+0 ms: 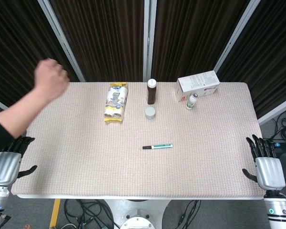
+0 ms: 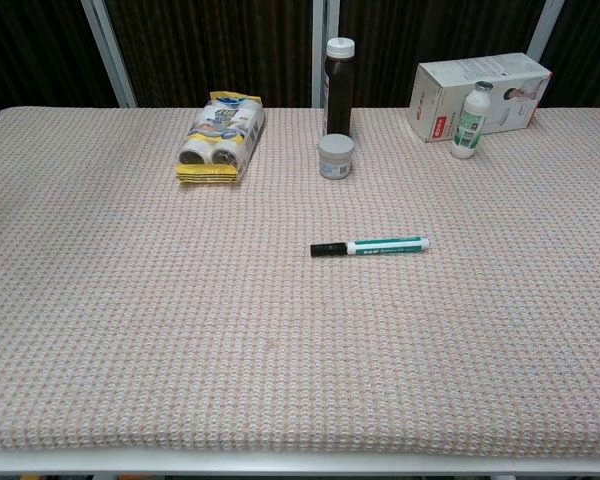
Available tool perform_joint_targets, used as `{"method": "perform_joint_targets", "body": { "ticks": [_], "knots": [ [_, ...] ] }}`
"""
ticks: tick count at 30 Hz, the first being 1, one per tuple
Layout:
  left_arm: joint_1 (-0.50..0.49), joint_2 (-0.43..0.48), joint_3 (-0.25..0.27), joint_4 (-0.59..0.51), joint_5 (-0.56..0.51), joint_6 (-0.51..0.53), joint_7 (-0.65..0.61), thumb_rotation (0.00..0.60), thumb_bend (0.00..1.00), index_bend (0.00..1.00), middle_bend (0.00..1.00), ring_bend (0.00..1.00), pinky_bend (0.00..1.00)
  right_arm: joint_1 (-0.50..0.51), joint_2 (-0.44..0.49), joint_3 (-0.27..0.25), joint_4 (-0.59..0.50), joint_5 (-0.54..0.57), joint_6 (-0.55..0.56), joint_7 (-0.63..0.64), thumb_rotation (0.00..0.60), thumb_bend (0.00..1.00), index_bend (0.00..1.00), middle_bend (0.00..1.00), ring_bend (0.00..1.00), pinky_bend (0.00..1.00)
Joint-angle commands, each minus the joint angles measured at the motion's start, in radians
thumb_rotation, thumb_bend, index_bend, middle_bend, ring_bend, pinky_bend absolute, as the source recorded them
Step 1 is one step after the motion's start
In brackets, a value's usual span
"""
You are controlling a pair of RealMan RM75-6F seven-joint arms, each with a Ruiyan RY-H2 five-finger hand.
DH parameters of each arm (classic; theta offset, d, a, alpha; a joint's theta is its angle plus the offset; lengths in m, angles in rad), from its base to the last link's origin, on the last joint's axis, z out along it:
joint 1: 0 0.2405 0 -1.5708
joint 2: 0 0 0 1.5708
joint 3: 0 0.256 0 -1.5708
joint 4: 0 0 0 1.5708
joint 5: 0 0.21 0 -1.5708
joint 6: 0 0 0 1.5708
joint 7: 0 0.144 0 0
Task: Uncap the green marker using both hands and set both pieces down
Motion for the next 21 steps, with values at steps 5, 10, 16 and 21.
{"method": "perform_joint_targets", "body": {
  "ticks": [5,10,16,21],
  "knots": [
    [0.004,0.004,0.005,0.003,0.001,0.000,-0.006,0.600,0.06,0.19,0.20,0.14,0.16,0.012,-0.001,-0.008,-0.016,-0.021,-0.013,-0.024,0.600,0.03,0.00,0.00,0.00,0.00],
    [0.002,0.004,0.006,0.007,0.000,-0.006,-0.015,0.600,0.06,0.19,0.20,0.14,0.16,0.039,-0.005,0.012,-0.027,-0.022,-0.031,-0.043,0.600,0.03,0.00,0.03,0.00,0.00],
    [-0.013,0.012,-0.001,-0.013,0.001,-0.023,-0.007,0.600,0.06,0.19,0.20,0.14,0.16,0.086,-0.036,0.026,-0.079,-0.092,-0.031,-0.040,0.600,0.03,0.08,0.12,0.00,0.00],
    [-0.020,0.019,0.004,-0.027,0.019,-0.027,0.001,0.600,0.06,0.19,0.20,0.14,0.16,0.160,-0.067,0.047,-0.134,-0.092,-0.120,-0.177,0.600,0.03,0.16,0.17,0.00,0.00]
  ]
}}
